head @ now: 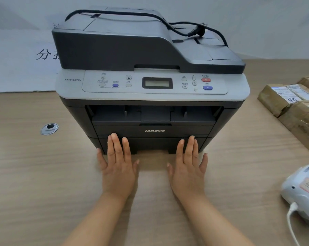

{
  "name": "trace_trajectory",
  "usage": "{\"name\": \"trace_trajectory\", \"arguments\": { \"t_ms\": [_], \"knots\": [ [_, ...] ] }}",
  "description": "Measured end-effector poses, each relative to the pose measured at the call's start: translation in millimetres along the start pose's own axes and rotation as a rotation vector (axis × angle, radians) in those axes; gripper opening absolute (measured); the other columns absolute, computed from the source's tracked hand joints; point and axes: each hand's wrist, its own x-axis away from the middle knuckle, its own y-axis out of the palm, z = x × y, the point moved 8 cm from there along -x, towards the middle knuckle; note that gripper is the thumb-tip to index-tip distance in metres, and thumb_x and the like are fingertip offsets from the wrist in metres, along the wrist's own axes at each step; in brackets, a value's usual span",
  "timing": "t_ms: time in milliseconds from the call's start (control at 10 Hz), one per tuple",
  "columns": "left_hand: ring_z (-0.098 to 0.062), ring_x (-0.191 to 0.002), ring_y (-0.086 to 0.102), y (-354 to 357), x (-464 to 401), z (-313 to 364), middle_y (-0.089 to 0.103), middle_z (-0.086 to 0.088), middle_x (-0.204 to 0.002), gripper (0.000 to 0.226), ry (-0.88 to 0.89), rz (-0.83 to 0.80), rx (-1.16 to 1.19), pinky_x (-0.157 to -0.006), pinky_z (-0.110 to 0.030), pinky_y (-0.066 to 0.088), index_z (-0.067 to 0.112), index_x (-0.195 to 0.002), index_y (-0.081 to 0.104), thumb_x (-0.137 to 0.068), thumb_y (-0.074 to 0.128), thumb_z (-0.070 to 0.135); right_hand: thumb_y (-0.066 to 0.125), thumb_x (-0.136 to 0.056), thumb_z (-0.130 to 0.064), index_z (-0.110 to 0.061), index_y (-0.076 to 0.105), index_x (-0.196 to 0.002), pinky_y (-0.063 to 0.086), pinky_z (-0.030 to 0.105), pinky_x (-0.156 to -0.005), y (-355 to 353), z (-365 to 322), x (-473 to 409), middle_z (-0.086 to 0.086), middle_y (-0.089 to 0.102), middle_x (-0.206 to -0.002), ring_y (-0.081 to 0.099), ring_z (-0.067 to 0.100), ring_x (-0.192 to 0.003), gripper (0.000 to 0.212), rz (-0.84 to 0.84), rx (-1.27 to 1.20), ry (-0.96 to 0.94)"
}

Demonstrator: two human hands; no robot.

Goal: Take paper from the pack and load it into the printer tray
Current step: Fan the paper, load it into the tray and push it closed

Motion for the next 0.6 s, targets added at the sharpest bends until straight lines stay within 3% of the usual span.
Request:
{"name": "trace_trajectory", "arguments": {
  "t_ms": [100,200,300,400,500,600],
  "knots": [
    [-0.031,-0.144,-0.023,1.9,0.6,-0.3,-0.027,-0.02,-0.153,0.077,-0.019,0.001,-0.01,-0.111,-0.061,0.01,0.001,-0.146,0.003,-0.089,0.034,0.044,0.062,-0.082,-0.04,-0.006,0.022,-0.145,0.028,0.062,-0.107,2.4,-0.6,1.6,0.018,0.011,-0.154,0.013,0.032,-0.142,0.082,-0.01,0.01,0.01],
    [-0.031,-0.144,-0.024,0.1,0.7,0.4,-0.029,-0.02,-0.153,0.08,-0.013,0.003,-0.044,-0.113,-0.059,0.003,0.003,-0.148,-0.003,-0.089,0.032,0.044,0.064,-0.08,-0.041,-0.006,0.024,-0.144,0.026,0.061,-0.108,1.2,-1.2,0.5,0.019,0.011,-0.153,0.013,0.032,-0.141,0.084,-0.007,0.015,0.012],
    [-0.03,-0.144,-0.026,-1.5,1.8,1.4,-0.031,-0.018,-0.152,0.083,-0.012,-0.032,-0.061,-0.113,-0.057,-0.004,0.005,-0.147,-0.018,-0.089,0.028,0.043,0.063,-0.08,-0.042,-0.007,0.021,-0.145,0.013,0.056,-0.109,2.7,-2.3,0.5,0.018,0.01,-0.154,0.012,0.031,-0.141,0.085,-0.052,0.008,0.015],
    [-0.028,-0.138,-0.038,-3.1,5.2,-2.7,-0.042,-0.017,-0.147,0.082,-0.04,-0.138,-0.108,-0.112,-0.055,-0.016,0.008,-0.145,-0.018,-0.091,0.032,0.043,0.048,-0.089,-0.044,-0.012,-0.001,-0.148,-0.002,0.052,-0.11,-3.7,-2.7,2.5,0.014,-0.015,-0.157,-0.007,0.026,-0.142,0.084,-0.134,0.015,-0.001],
    [-0.028,-0.132,-0.047,-7.1,11.9,-11.6,-0.057,-0.014,-0.134,0.081,-0.082,-0.292,-0.136,-0.103,-0.054,-0.031,0.01,-0.137,-0.034,-0.094,0.025,0.046,0.026,-0.097,-0.043,-0.015,-0.026,-0.142,-0.01,0.051,-0.115,-13.5,0.7,6.7,0.005,-0.043,-0.14,-0.025,0.022,-0.144,0.074,-0.287,0.016,-0.009],
    [-0.026,-0.144,-0.027,-23.5,18.6,-19.0,-0.05,-0.014,-0.135,0.074,-0.085,-0.411,-0.157,-0.109,-0.058,-0.019,0.008,-0.132,-0.036,-0.098,0.019,0.044,0.021,-0.098,-0.038,-0.013,-0.023,-0.146,-0.008,0.051,-0.116,-34.9,1.3,10.6,0.004,-0.043,-0.139,-0.024,0.021,-0.145,0.069,-0.351,0.085,-0.018]
  ]
}}
